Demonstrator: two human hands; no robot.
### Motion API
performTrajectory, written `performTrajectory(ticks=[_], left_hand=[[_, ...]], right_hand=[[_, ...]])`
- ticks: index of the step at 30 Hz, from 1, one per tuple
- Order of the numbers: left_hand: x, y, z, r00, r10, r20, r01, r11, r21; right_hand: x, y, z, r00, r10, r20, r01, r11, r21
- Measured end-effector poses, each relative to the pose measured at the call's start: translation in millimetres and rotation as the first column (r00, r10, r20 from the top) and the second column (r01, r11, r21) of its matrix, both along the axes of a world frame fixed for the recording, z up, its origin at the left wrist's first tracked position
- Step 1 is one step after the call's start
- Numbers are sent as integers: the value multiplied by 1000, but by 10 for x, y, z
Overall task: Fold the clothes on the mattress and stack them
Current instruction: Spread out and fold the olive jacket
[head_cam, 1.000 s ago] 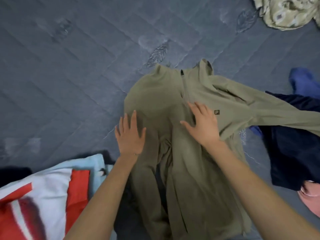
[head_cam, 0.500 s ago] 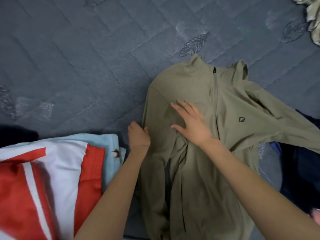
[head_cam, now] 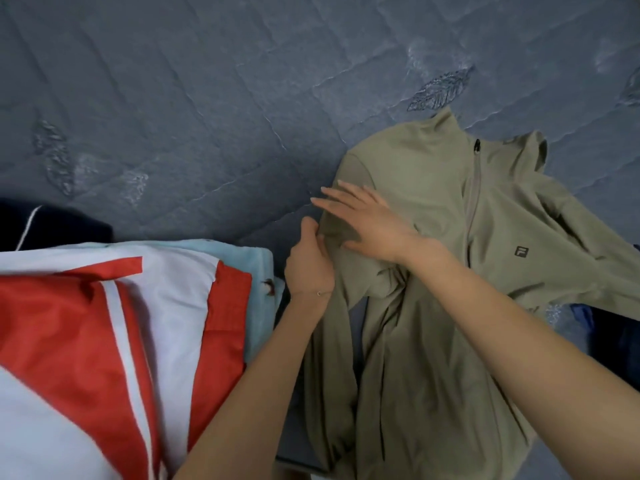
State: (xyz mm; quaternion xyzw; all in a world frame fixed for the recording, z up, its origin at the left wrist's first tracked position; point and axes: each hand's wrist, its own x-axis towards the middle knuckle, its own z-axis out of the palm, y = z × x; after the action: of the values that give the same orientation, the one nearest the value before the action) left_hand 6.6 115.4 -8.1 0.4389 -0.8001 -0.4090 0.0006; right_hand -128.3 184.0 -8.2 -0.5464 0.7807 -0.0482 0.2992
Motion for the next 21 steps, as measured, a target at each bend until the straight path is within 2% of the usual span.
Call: performTrajectory(ticks=[3,5,9,11,13,15,16,18,21], left_hand=[[-98,-84,151,1000,18,-25,-18,1000,5],[-140,-156,232,995,17,-95,-14,999,37],[-213,-308,299,987,-27,-156,49,989,137],[-209,-370,271,994,-66,-83,81,976,203],[-149,-403,207,980,-172,100,145,961,233],[-67,-412,162,937,-238,256,172,951,256],[-40,-418,159,928,-238,287,165,952,257],[-47,-443,175,951,-197,239,136,958,252],[-125,-513,260,989,-145,27,131,944,302]], right_hand=[[-113,-145,160,998,-30,58,30,1000,-7],[-199,-214,277,999,-40,36,41,999,-28],[-365,-257,445,976,-184,119,204,962,-180],[-413,-239,491,954,-256,159,289,925,-246],[-422,-202,499,935,-315,163,350,893,-282],[-406,-155,482,915,-372,157,402,872,-280],[-391,-130,469,908,-393,144,418,873,-252],[-372,-87,438,907,-412,85,420,890,-176],[-327,-61,440,914,-406,-19,401,908,-118]])
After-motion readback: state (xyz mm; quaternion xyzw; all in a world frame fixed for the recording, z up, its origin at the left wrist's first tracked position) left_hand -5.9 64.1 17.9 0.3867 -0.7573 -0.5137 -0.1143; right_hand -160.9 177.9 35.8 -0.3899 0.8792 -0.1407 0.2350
